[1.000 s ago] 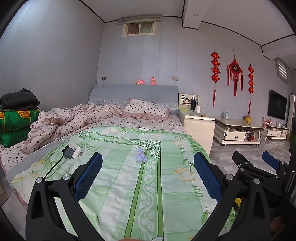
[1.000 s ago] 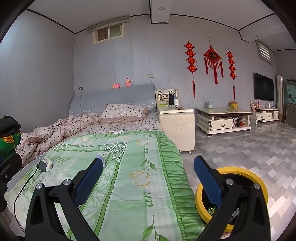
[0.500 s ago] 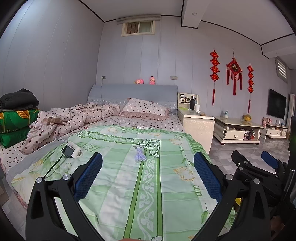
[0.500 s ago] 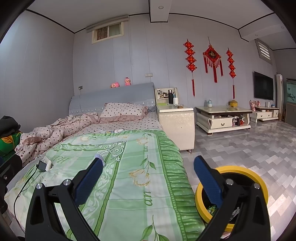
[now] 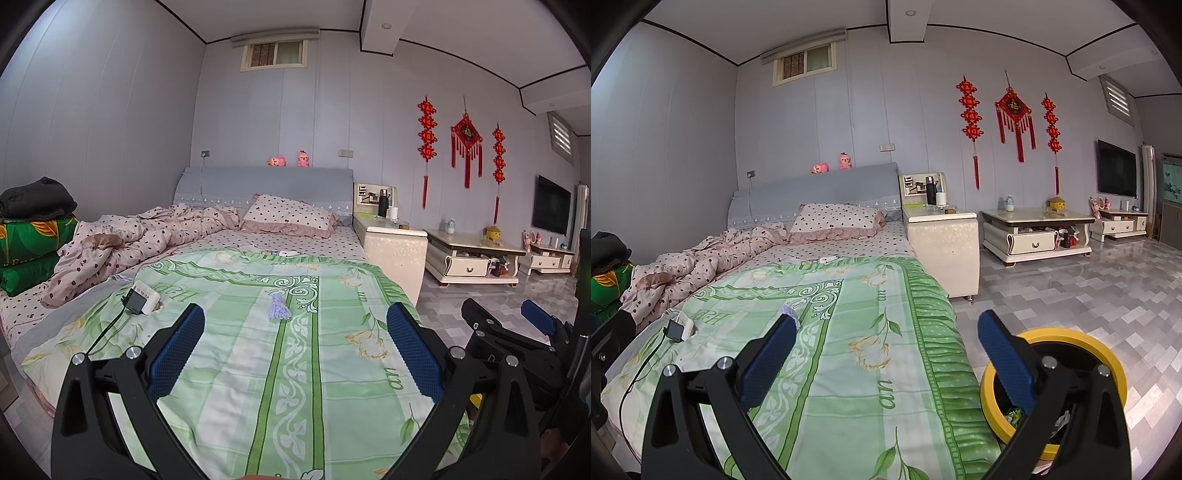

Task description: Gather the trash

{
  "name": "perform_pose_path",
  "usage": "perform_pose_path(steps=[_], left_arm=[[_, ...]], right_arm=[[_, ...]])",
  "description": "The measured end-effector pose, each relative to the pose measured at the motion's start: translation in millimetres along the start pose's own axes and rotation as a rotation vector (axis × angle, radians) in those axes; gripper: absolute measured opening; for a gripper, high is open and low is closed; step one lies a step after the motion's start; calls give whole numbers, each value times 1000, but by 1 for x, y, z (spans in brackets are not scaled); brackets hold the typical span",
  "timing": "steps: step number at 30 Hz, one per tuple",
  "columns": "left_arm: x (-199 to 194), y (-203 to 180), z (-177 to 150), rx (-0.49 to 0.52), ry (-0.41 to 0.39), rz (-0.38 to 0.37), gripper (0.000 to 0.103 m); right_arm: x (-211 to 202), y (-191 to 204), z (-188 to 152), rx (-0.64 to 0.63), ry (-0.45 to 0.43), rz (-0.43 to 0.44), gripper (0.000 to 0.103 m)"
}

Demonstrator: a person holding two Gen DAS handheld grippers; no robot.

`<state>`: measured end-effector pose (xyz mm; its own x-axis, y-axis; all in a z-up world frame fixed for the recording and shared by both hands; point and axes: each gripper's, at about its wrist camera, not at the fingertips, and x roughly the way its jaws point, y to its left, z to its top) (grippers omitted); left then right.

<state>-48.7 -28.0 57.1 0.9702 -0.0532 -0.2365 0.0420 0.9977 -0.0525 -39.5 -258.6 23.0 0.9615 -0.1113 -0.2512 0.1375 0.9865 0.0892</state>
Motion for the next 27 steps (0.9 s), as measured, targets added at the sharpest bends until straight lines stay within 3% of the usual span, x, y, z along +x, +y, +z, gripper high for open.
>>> perform_pose_path(steps=[27], left_arm=[[3, -3, 0, 0, 8, -3, 95]], right_arm=[[-2, 2, -14, 9, 23, -4, 95]])
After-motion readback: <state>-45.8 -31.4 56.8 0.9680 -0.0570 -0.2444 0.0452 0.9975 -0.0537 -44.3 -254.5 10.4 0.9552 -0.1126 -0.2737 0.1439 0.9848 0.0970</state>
